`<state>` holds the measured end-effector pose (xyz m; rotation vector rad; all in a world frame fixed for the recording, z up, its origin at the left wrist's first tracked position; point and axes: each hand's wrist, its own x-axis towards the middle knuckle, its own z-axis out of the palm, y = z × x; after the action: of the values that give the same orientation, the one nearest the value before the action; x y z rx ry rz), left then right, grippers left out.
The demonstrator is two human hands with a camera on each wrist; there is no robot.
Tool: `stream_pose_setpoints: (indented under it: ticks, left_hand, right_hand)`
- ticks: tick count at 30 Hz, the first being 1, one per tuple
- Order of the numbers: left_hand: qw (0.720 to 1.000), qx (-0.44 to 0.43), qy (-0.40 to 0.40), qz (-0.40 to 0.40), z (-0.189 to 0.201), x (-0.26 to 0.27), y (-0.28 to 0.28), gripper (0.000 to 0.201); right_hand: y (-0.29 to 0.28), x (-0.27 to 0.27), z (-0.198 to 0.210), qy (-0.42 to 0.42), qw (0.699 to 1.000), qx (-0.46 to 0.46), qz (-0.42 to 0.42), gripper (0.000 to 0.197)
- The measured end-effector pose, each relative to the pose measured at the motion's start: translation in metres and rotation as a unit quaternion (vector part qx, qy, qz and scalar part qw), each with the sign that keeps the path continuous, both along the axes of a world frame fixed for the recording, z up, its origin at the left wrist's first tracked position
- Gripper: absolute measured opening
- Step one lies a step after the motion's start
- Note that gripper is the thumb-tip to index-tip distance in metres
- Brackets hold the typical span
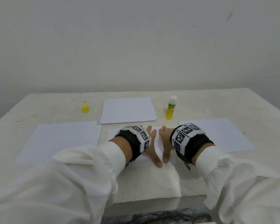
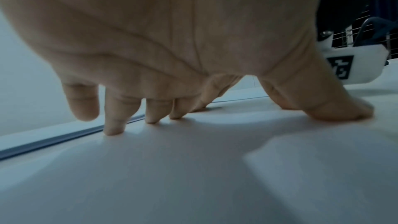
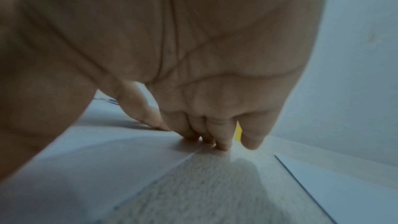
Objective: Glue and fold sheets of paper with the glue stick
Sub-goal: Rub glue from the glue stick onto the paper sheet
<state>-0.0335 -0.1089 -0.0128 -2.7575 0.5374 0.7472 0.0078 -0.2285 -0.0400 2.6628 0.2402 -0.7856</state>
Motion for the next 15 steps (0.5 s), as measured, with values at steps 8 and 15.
stream_pose_setpoints:
  ticks: [8, 15]
  left_hand:
    - [0.997, 0.046, 0.004, 0.067, 0.002, -0.004, 0.074, 0.145]
    - [0.996, 0.066, 0.001, 0.065, 0.009, -0.013, 0.116, 0.139]
  right_hand:
    - [0.006, -0.029, 0.035, 0.015, 1.0, 0.006, 0.016, 0.129]
    - [0.018, -0.041, 0.053, 0.071, 0.996, 0.01, 0.053, 0.126]
